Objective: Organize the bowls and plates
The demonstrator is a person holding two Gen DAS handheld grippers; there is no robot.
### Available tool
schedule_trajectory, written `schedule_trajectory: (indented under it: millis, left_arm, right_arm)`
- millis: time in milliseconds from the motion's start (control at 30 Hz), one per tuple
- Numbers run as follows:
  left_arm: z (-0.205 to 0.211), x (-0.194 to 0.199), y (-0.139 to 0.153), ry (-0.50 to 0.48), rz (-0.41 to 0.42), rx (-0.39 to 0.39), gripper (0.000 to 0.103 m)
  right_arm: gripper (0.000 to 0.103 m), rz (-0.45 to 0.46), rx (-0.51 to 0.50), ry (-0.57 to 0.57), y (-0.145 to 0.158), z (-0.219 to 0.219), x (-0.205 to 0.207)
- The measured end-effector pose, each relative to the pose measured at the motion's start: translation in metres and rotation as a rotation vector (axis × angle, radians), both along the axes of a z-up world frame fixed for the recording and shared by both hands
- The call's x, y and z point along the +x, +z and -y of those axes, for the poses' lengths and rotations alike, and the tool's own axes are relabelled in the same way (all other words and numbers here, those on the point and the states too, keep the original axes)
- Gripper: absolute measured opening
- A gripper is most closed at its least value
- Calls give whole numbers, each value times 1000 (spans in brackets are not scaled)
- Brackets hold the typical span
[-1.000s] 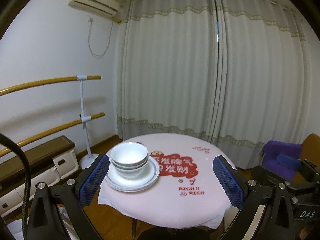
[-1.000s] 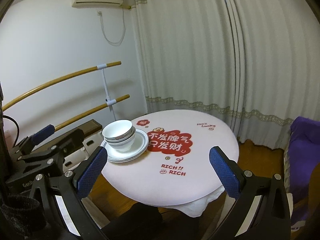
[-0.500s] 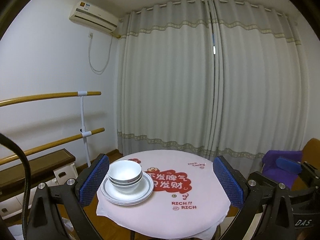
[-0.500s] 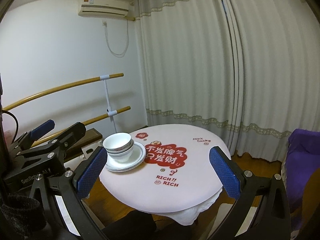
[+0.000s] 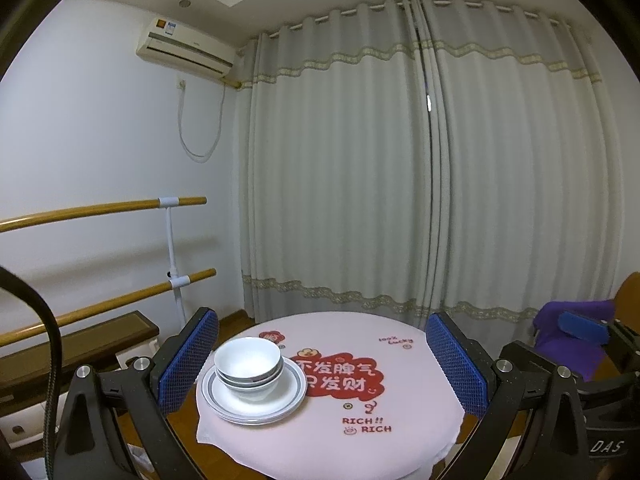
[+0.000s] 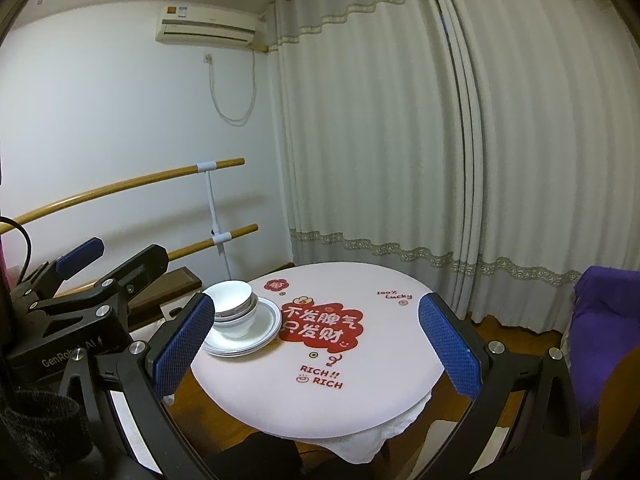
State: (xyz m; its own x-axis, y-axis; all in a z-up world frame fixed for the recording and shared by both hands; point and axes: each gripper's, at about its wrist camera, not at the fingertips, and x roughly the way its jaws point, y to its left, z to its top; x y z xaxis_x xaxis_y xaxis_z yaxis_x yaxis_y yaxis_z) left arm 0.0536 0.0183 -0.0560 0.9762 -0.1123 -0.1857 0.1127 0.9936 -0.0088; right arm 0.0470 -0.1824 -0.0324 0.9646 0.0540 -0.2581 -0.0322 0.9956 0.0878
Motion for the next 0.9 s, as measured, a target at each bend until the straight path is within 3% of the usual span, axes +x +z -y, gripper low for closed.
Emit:
schedule_trajectory:
  millis: [900]
  left_arm:
    - [22,16,-17,20,15,4,102]
  right_arm:
    - [103,22,7,6,5,10,0]
